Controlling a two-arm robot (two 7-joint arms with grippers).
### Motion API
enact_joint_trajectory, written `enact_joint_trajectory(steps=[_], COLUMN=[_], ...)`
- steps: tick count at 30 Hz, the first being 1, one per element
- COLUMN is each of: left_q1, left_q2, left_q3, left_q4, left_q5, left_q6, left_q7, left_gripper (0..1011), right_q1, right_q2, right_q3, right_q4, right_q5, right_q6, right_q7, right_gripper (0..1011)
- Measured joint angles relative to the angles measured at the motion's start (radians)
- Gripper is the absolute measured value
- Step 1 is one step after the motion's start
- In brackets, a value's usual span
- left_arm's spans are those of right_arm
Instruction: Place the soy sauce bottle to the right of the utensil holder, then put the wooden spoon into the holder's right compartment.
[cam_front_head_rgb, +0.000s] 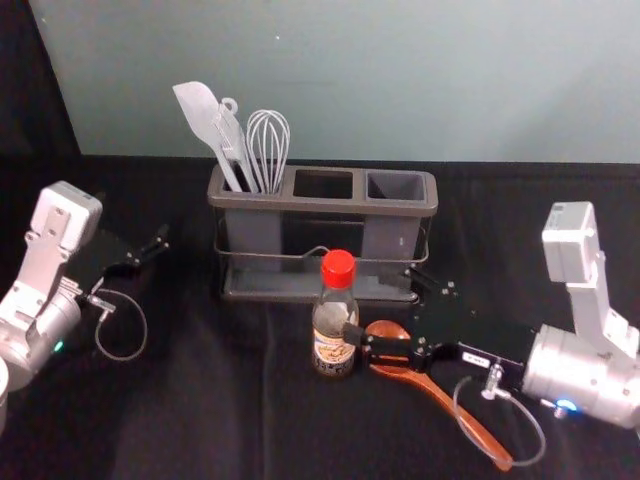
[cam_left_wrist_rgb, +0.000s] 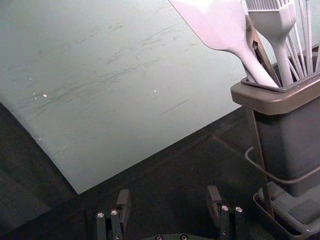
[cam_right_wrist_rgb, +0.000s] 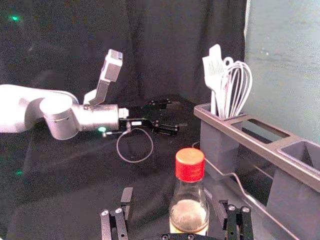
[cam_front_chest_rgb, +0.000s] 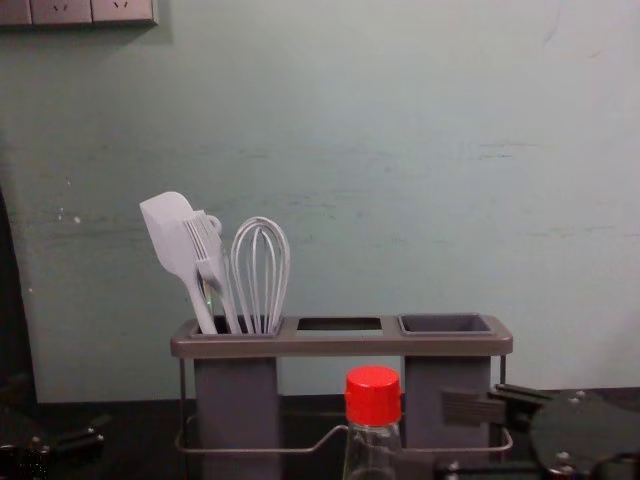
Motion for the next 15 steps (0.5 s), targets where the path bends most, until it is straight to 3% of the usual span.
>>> enact_joint_trajectory(steps=[15], left_q1=[0.000], left_q2=[0.000], left_q3=[0.000], left_q4=[0.000], left_q5=[0.000], left_q6=[0.000], left_q7=[0.000], left_gripper=[1005], right_q1=[0.089], right_q2=[-0.068], right_q3=[-0.047], right_q4=[0.083], right_q5=[-0.019], right_q6=[0.002], right_q7=[0.005], right_gripper=[1003])
